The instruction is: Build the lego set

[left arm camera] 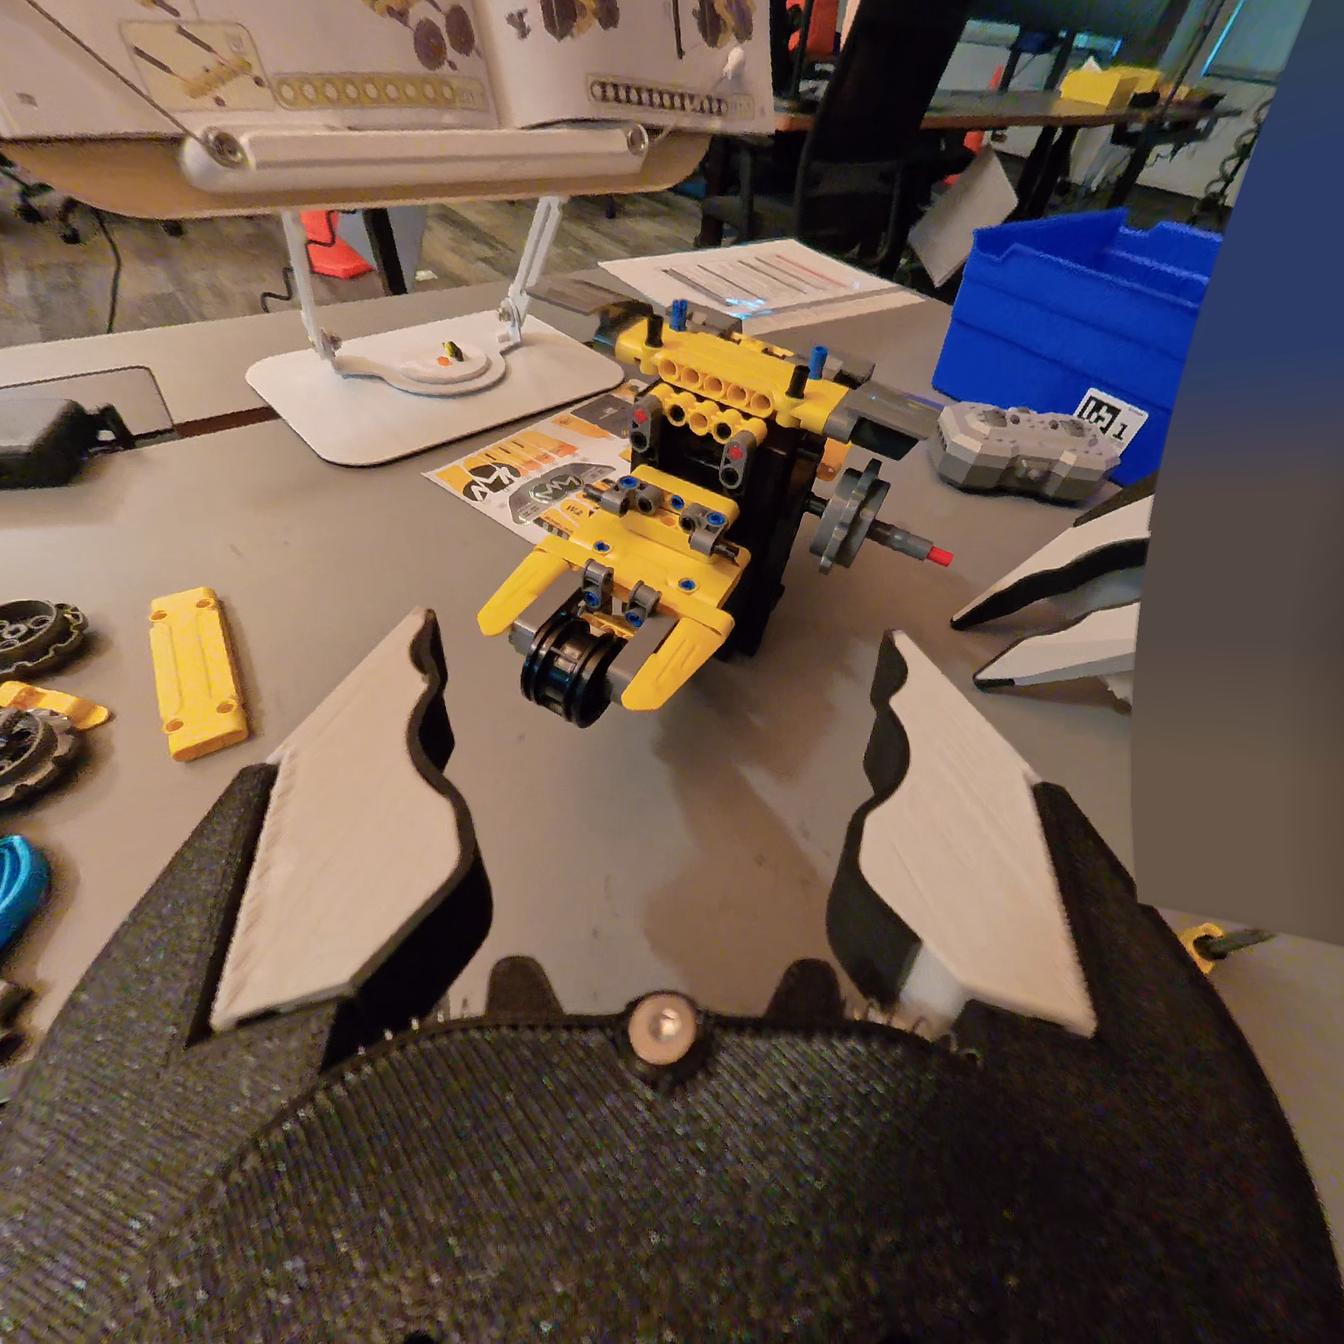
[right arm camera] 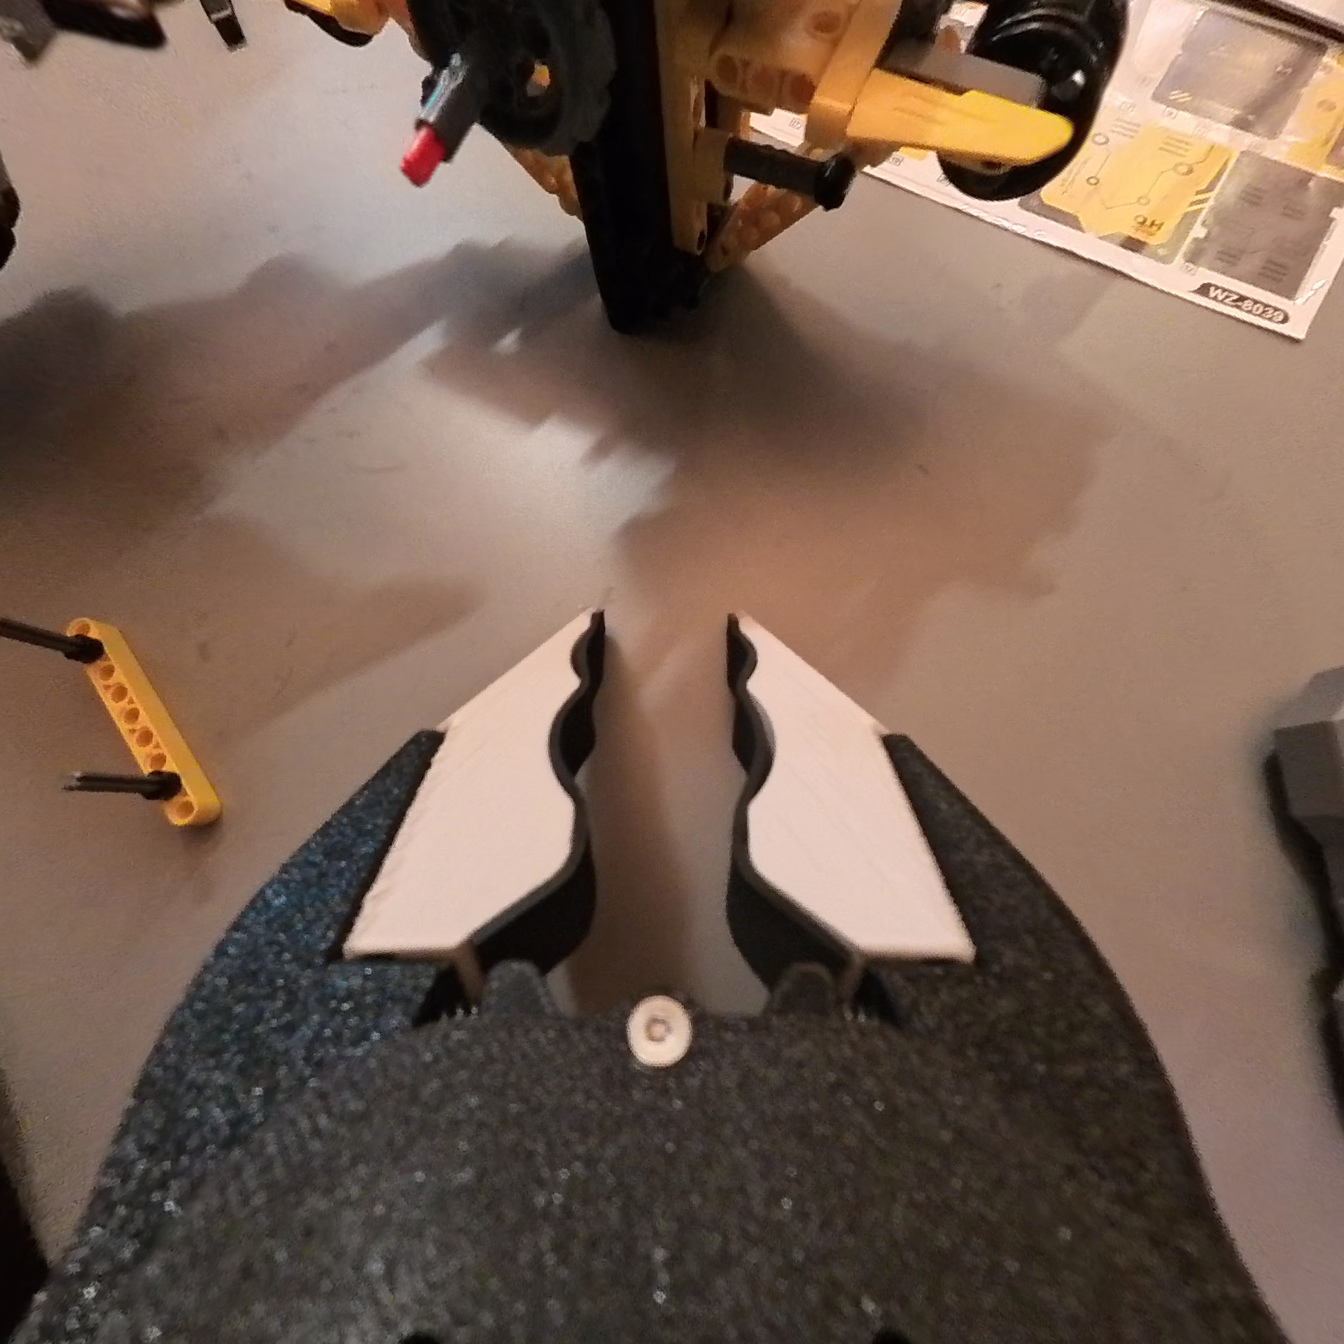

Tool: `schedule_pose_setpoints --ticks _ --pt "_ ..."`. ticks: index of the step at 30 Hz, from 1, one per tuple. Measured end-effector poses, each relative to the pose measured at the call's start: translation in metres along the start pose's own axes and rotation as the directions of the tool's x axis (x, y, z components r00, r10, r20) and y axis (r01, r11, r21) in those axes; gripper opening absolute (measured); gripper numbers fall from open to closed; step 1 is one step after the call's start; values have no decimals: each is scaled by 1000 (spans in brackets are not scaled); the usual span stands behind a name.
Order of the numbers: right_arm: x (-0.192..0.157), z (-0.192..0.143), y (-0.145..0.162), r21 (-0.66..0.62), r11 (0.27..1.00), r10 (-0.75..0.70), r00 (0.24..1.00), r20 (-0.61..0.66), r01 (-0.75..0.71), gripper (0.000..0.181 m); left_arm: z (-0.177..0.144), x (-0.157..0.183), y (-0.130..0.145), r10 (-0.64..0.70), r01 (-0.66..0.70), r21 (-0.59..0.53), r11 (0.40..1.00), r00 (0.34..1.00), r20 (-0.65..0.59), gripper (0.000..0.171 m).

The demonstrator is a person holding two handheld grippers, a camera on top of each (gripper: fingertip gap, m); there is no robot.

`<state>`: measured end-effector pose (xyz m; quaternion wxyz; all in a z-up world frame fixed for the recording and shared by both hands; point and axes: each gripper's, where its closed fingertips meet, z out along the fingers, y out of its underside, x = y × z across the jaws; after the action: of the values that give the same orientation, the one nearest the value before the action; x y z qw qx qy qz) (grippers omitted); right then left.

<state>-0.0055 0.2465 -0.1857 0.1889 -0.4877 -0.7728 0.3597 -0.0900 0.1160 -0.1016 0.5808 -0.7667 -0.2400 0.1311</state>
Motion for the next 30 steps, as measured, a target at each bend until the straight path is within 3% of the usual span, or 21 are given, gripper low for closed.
schedule_pose_setpoints --ticks 5,8,13,19,25,30 --pt "-6 -1 -1 6 999 -32 999 19 32 35 -11 16 -13 16 -10 78 997 997 -79 90" --pt "-14 -9 -7 68 996 -56 997 52 53 35 -23 39 -11 29 -18 72 997 986 -162 86" --pt "-54 -36 -5 185 977 -148 969 198 111 36 -50 80 30 142 -172 -66 983 935 -326 71" --pt "-112 -51 22 167 954 -297 867 401 249 37 -67 119 92 162 -329 -266 906 850 -501 60" --pt "-131 -35 38 67 928 -358 828 431 366 29 -65 137 117 117 -384 -361 850 805 -581 35" --pt "-128 -29 36 36 938 -329 847 418 346 7 -62 139 117 112 -371 -373 850 820 -561 30"
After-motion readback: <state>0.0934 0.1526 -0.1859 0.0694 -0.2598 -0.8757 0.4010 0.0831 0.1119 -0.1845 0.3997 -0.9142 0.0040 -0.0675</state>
